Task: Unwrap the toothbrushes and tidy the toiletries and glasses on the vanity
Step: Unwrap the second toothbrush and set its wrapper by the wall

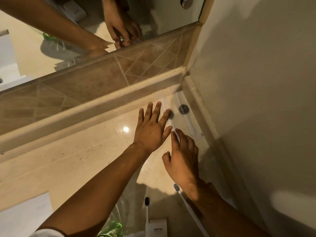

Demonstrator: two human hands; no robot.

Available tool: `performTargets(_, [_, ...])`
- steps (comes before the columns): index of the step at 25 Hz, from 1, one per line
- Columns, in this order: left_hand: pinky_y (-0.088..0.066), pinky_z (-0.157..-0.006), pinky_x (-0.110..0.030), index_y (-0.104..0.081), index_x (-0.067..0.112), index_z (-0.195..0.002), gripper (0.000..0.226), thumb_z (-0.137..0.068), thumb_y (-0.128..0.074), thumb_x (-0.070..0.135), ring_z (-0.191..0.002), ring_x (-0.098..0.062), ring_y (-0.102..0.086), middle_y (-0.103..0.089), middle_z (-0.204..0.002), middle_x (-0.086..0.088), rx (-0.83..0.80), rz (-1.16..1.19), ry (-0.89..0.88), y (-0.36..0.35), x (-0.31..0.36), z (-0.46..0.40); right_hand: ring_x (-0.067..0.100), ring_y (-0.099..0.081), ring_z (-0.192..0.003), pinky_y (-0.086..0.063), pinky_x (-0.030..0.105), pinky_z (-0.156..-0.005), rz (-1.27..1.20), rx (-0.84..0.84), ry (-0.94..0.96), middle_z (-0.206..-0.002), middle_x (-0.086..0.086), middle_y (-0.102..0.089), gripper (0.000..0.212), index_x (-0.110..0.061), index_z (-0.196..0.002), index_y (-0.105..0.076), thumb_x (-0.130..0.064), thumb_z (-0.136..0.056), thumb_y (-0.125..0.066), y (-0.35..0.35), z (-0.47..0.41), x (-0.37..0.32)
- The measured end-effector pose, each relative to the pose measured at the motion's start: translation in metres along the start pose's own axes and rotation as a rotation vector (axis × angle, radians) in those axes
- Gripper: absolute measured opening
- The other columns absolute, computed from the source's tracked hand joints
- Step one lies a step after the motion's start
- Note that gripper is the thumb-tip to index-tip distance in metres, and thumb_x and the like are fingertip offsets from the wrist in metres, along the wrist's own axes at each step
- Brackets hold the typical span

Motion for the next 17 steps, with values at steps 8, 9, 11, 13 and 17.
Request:
performTargets(8, [-0.001,-0.123,-0.059,-0.013,0.033,-0.158,0.064,-0.101,-0.02,0.061,-0.155,-0.033,0.007,-0.003,-0.169,-0.007,0.013,-0.012,-0.006,-0.0062,-0.0007,-0.0027,0.028,-0.033,-0.141,-0.039,0.048,-0.111,-0.011,0.024,-0.003,-0.159,0.005,-0.034,0.073,-0.019,-0.152,-0.034,-0.038,-0.086,-0.059,-0.0041,0.0012,0.0008])
performTargets(9, [0.0,-0.123,-0.059,-0.011,0.033,-0.158,0.064,-0.101,-0.02,0.06,-0.155,-0.033,0.007,-0.002,-0.169,-0.007,0.01,-0.013,-0.007,-0.0063,-0.001,-0.0025,0.028,-0.033,-0.142,-0.039,0.048,-0.111,-0.013,0.023,-0.002,-0.159,0.005,-0.034,0.073,-0.019,-0.152,-0.034,-0.039,-0.087,-0.059,-0.0045,0.0011,0.001])
performTargets(11, [0.001,-0.123,-0.059,-0.008,0.033,-0.159,0.064,-0.102,-0.018,0.06,-0.155,-0.033,0.009,0.0,-0.169,-0.008,0.005,-0.016,-0.012,-0.0069,-0.0014,-0.0018,0.029,-0.033,-0.142,-0.039,0.049,-0.112,-0.014,0.023,0.004,-0.16,0.006,-0.033,0.074,-0.018,-0.153,-0.033,-0.039,-0.087,-0.059,-0.0053,0.0013,0.0018])
performTargets(13, [0.001,-0.123,-0.058,-0.005,0.033,-0.159,0.064,-0.103,-0.018,0.059,-0.155,-0.033,0.01,0.002,-0.169,-0.009,0.006,-0.009,-0.014,-0.0078,-0.0015,-0.0005,0.029,-0.031,-0.143,-0.039,0.049,-0.112,-0.02,0.018,0.01,-0.16,0.007,-0.032,0.073,-0.018,-0.153,-0.031,-0.039,-0.088,-0.058,-0.0056,0.0014,0.0024])
performTargets(17, [0.0,-0.123,-0.058,-0.004,0.031,-0.159,0.064,-0.103,-0.019,0.058,-0.155,-0.033,0.01,0.003,-0.169,-0.009,0.004,0.022,-0.01,-0.0052,-0.0015,0.0044,0.029,-0.03,-0.144,-0.04,0.05,-0.112,-0.047,0.017,0.019,-0.161,0.007,-0.031,0.073,-0.019,-0.153,-0.032,-0.038,-0.088,-0.059,-0.0054,0.0029,0.0017])
Point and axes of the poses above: each hand's wrist, its own z-axis away from the middle knuckle, its own y-axis out of the back of the hand, x = y × z, the point moved 2 cm from there along -z, towards the middle knuckle
